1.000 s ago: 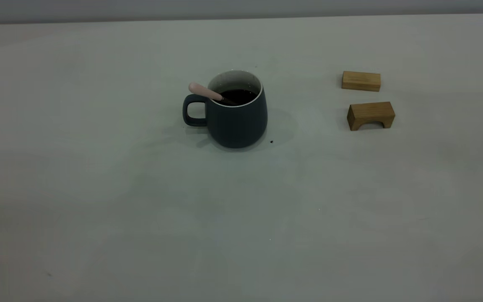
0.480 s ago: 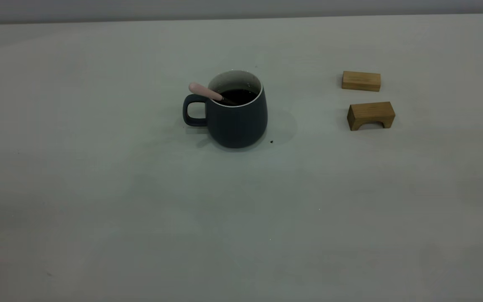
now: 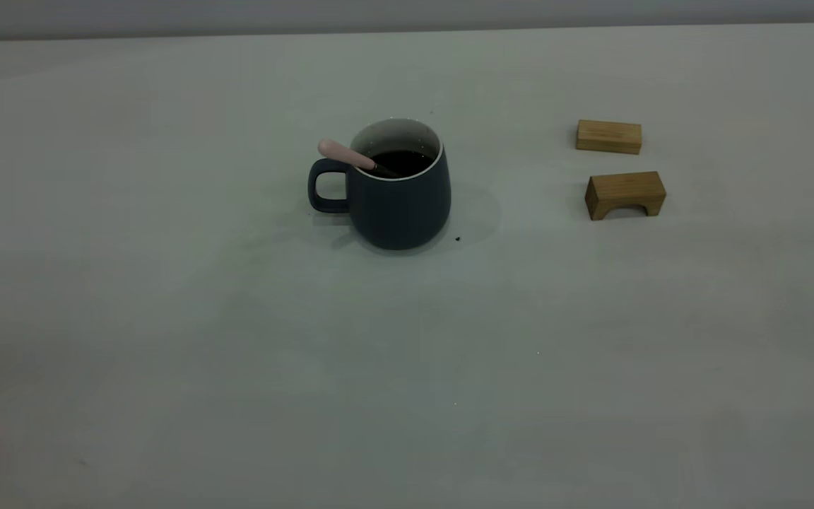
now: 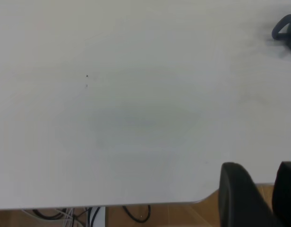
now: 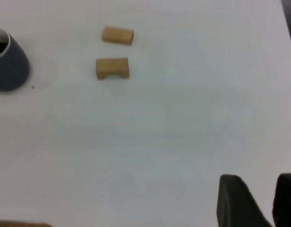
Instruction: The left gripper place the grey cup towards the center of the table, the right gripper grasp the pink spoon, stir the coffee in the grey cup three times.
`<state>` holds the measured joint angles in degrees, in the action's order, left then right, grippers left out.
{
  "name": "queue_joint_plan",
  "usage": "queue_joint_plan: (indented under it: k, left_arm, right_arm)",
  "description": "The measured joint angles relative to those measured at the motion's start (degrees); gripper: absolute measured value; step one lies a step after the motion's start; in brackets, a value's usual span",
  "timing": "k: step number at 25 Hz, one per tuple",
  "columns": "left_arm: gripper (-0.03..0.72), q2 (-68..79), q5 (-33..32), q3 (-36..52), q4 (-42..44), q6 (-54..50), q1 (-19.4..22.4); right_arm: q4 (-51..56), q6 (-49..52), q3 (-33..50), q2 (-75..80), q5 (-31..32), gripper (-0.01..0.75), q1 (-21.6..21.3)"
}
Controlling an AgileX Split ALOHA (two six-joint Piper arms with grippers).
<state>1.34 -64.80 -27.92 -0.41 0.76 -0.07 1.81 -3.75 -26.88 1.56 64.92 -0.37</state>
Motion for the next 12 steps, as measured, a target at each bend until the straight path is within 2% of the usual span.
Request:
queue_joint_plan:
  k: [12]
  left_arm:
    - [0.247,0.0,0.0,0.0,0.0,0.0,0.0]
  right_arm:
    - [0.0,0.0,0.0,-0.4,0.0,0.236,0.0]
